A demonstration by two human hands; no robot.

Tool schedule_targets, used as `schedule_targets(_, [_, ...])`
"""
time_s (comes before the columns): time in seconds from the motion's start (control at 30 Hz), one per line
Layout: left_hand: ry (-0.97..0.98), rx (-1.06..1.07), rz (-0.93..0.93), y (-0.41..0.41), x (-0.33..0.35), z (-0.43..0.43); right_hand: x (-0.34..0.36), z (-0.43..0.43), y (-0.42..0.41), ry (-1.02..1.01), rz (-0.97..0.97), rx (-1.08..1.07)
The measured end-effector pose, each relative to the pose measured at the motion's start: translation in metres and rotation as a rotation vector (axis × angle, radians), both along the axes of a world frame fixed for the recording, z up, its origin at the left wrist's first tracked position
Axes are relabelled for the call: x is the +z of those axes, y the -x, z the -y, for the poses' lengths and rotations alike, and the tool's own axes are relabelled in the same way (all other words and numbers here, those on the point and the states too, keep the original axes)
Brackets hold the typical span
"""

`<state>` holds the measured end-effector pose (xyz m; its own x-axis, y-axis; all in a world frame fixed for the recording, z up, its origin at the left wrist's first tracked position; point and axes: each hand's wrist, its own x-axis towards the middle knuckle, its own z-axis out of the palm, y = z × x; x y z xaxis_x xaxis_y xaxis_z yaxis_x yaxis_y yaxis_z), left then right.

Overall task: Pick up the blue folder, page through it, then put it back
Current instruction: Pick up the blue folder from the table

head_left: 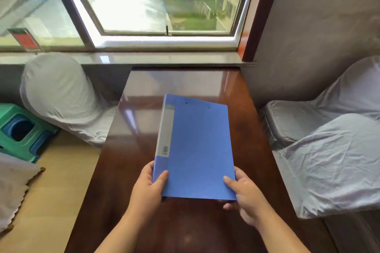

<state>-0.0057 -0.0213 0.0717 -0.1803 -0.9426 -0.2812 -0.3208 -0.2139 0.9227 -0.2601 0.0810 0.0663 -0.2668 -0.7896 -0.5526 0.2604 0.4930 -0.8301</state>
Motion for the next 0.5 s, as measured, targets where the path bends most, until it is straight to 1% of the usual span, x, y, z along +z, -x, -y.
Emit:
schedule_targets(0.1, [0.213,-0.126,0.263,-0.007,0.046,0.000,0.044,0.000,-0.001,0.179,0.034,-0.016])
schedule_targets(0.23, [0.307,-0.313,0.562,-0.015,0.090,-0.013,0.085,-0.006,-0.012,0.306,0.013,-0.002])
schedule_targets(0.27, [0.333,-0.323,0.597,-0.017,0.096,-0.015,0.093,-0.008,-0.014,0.334,0.021,-0.006])
schedule_targets(0.33, [0.390,-0.308,0.607,-0.022,0.109,-0.019,0.106,-0.012,-0.014,0.375,0.062,-0.014])
schedule_targets(0.43, [0.453,-0.276,0.566,-0.030,0.124,-0.026,0.119,-0.015,-0.013,0.417,0.120,0.001])
schedule_targets(0.5, [0.568,-0.234,0.528,-0.034,0.131,-0.030,0.128,-0.014,-0.010,0.448,0.183,0.013])
